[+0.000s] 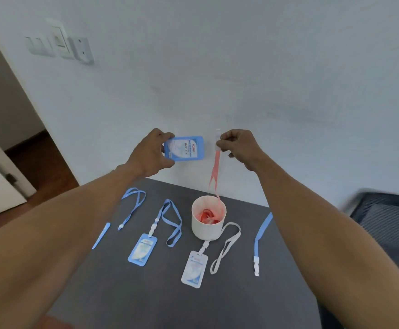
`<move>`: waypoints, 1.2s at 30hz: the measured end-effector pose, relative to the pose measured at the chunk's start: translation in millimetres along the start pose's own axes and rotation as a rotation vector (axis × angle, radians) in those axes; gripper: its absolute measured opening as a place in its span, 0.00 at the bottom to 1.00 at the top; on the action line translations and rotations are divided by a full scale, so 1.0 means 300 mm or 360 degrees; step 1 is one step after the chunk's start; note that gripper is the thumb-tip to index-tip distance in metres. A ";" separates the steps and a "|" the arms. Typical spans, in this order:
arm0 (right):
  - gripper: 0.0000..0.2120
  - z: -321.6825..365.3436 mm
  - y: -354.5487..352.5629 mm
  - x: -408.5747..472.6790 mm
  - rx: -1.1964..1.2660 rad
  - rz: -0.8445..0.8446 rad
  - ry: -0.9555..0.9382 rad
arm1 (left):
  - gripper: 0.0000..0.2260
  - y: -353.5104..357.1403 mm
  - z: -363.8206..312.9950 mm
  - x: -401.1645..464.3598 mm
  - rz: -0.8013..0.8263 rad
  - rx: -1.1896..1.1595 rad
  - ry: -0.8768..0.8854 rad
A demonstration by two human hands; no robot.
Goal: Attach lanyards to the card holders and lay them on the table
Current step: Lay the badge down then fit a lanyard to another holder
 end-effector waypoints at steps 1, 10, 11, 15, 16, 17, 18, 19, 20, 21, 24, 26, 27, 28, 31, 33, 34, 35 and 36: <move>0.03 -0.025 0.010 0.001 0.0002 0.0006 0.0023 | 0.34 0.015 0.007 -0.006 0.0016 -0.0006 -0.0007; 0.05 -0.312 0.141 0.016 -0.0015 0.0047 0.0314 | 0.33 0.174 0.090 -0.069 0.0191 -0.0039 -0.0032; 0.05 -0.342 0.152 0.018 -0.0026 0.0047 0.0338 | 0.34 0.191 0.101 -0.071 0.0209 -0.0040 -0.0028; 0.05 -0.456 0.193 0.032 -0.0068 0.0015 0.0374 | 0.34 0.263 0.140 -0.083 0.0261 -0.0057 -0.0041; 0.05 -0.484 0.200 0.034 -0.0074 0.0010 0.0397 | 0.34 0.282 0.146 -0.085 0.0275 -0.0061 -0.0046; 0.06 -0.514 0.208 0.034 -0.0077 0.0020 0.0429 | 0.34 0.300 0.151 -0.088 0.0291 -0.0065 -0.0048; 0.06 -0.541 0.217 0.033 -0.0078 0.0039 0.0468 | 0.34 0.316 0.156 -0.093 0.0310 -0.0066 -0.0045; 0.06 -0.573 0.227 0.032 -0.0083 0.0054 0.0503 | 0.34 0.335 0.162 -0.098 0.0330 -0.0068 -0.0042; 0.06 -0.600 0.234 0.028 -0.0095 0.0057 0.0525 | 0.34 0.351 0.165 -0.104 0.0345 -0.0070 -0.0039; 0.05 -0.622 0.243 0.021 -0.0112 0.0041 0.0536 | 0.34 0.363 0.169 -0.111 0.0353 -0.0077 -0.0036; 0.06 -0.666 0.253 0.015 -0.0131 -0.0081 0.0528 | 0.34 0.396 0.176 -0.126 0.0375 -0.0100 -0.0036; 0.06 -0.667 0.242 0.024 -0.0078 -0.0215 0.0504 | 0.34 0.408 0.175 -0.136 0.0390 -0.0111 -0.0028; 0.03 -0.656 0.231 0.032 -0.0033 -0.0269 0.0487 | 0.34 0.411 0.173 -0.138 0.0394 -0.0112 -0.0025; 0.04 -0.638 0.217 0.041 -0.0003 -0.0301 0.0465 | 0.34 0.412 0.169 -0.139 0.0398 -0.0109 -0.0024; 0.09 -0.561 0.176 0.069 0.0048 -0.0291 0.0354 | 0.34 0.406 0.159 -0.129 0.0391 -0.0103 -0.0026; 0.09 -0.512 0.157 0.083 0.0062 -0.0289 0.0287 | 0.34 0.394 0.152 -0.119 0.0374 -0.0107 -0.0037; 0.09 -0.492 0.150 0.087 0.0053 -0.0294 0.0258 | 0.34 0.388 0.150 -0.115 0.0365 -0.0114 -0.0039; 0.08 -0.477 0.145 0.091 0.0042 -0.0300 0.0228 | 0.34 0.380 0.147 -0.109 0.0355 -0.0120 -0.0041; 0.08 -0.467 0.141 0.091 0.0026 -0.0304 0.0209 | 0.34 0.372 0.145 -0.103 0.0345 -0.0125 -0.0044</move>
Point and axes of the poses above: each hand's wrist, its own x-axis towards the middle knuckle, its own y-axis out of the palm, z = x × y, the point moved 2 cm from there along x, towards the middle knuckle, and after that the axes turned 10 degrees about y, right-handed, at the moved point
